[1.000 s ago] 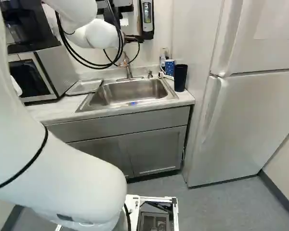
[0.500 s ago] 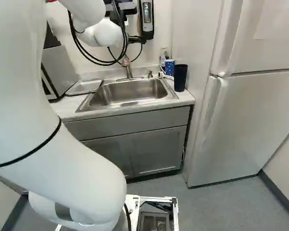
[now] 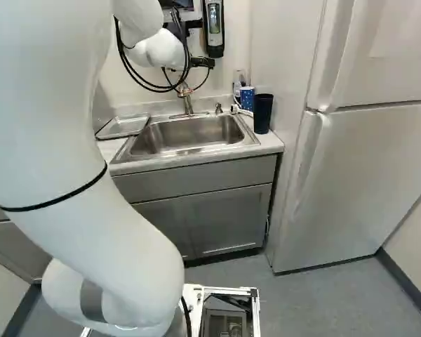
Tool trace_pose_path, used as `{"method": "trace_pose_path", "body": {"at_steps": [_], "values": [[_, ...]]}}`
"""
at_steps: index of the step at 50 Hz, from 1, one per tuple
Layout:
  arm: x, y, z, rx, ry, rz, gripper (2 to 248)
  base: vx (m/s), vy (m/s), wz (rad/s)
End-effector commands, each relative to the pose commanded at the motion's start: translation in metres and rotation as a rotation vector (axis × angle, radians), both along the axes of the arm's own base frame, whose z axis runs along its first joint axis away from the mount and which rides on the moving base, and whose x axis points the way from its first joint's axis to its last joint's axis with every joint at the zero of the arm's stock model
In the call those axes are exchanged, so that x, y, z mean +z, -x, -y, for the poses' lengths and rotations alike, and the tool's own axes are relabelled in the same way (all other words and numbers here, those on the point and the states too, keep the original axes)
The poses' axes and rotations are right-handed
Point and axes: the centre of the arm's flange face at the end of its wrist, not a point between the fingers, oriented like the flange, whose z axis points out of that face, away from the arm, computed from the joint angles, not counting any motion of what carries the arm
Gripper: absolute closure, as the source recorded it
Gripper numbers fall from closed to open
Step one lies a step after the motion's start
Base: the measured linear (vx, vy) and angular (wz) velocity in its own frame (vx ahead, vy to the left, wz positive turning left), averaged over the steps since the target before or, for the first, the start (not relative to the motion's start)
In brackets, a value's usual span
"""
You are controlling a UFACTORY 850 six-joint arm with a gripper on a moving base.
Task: Rinse the cup and place it in the tray
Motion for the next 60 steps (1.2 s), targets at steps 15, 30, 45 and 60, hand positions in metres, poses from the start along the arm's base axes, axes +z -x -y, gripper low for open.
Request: {"method": "trace_pose_path", "body": {"at_steps": [15,30,45,60], "values": [[-0.006,-0.03,-0.002,0.003,0.0,-0.053,3,0.0,0.0,0.0],[-0.014,-0.058,-0.007,0.012,0.0,-0.111,3,0.0,0.0,0.0],[-0.022,-0.086,-0.014,0.023,0.0,-0.161,3,0.0,0.0,0.0],[-0.025,-0.116,-0.022,0.034,0.001,-0.149,3,0.0,0.0,0.0]]}}
